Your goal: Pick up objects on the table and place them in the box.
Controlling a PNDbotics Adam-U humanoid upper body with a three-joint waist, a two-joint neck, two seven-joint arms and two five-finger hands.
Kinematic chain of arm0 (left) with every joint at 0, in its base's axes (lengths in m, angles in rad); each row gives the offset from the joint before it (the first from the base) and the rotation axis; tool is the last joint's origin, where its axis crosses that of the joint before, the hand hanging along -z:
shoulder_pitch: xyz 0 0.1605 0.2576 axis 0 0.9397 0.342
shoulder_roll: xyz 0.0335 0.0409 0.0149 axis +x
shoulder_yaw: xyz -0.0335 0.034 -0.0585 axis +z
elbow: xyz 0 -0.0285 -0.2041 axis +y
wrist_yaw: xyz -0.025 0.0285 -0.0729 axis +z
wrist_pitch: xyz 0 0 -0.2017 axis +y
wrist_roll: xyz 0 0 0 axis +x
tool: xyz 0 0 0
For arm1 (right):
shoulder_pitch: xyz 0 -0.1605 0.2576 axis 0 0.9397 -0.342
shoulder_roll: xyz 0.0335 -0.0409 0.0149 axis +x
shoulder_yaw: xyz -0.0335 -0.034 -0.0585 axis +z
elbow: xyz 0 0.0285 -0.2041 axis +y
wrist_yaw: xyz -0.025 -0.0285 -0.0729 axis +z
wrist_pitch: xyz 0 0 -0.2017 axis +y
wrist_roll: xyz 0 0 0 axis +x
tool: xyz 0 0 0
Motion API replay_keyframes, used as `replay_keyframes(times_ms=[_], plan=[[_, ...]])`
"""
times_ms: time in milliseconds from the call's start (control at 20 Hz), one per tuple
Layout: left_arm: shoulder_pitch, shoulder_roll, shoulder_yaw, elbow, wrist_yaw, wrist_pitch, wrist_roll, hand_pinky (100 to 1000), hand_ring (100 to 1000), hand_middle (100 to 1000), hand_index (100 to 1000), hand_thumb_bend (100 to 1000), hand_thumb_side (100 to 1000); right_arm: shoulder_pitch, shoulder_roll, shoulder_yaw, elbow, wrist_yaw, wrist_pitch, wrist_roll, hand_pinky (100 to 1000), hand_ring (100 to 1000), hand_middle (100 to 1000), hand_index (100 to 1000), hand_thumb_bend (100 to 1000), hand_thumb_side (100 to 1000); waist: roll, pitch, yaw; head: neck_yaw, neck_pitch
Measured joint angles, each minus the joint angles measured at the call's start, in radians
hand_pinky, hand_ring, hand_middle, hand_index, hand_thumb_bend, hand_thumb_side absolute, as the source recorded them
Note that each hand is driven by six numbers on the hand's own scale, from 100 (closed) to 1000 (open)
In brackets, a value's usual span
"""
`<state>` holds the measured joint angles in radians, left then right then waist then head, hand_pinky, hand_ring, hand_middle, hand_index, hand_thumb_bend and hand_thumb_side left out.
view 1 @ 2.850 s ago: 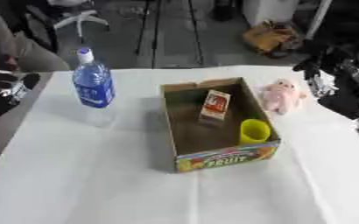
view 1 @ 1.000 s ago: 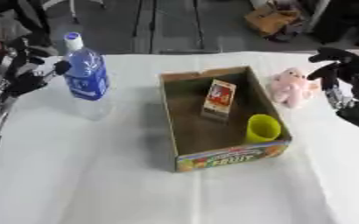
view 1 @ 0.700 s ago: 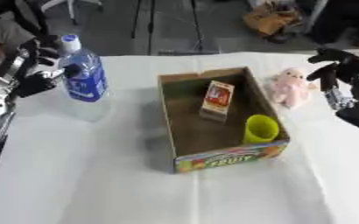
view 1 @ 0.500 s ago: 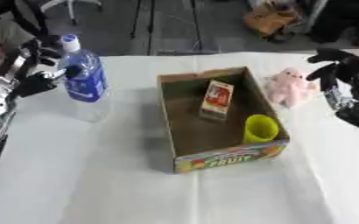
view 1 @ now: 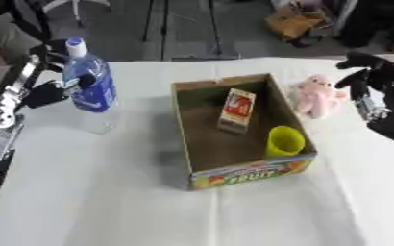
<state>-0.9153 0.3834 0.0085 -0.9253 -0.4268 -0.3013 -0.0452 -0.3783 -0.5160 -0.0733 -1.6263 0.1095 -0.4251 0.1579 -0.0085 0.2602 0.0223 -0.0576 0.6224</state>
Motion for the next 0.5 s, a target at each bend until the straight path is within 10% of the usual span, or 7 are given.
replay_keyframes(times_ms=[500], plan=[[0.001, -0.017, -0.019, 0.01, -0.062, 0.0, -0.015, 729, 711, 731, 901, 951, 599, 0.0, 0.0, 0.0, 0.0, 0.0, -0.002, 0.003, 718, 645, 781, 928, 100, 538, 0.0, 0.0, -0.002, 0.0, -0.004]])
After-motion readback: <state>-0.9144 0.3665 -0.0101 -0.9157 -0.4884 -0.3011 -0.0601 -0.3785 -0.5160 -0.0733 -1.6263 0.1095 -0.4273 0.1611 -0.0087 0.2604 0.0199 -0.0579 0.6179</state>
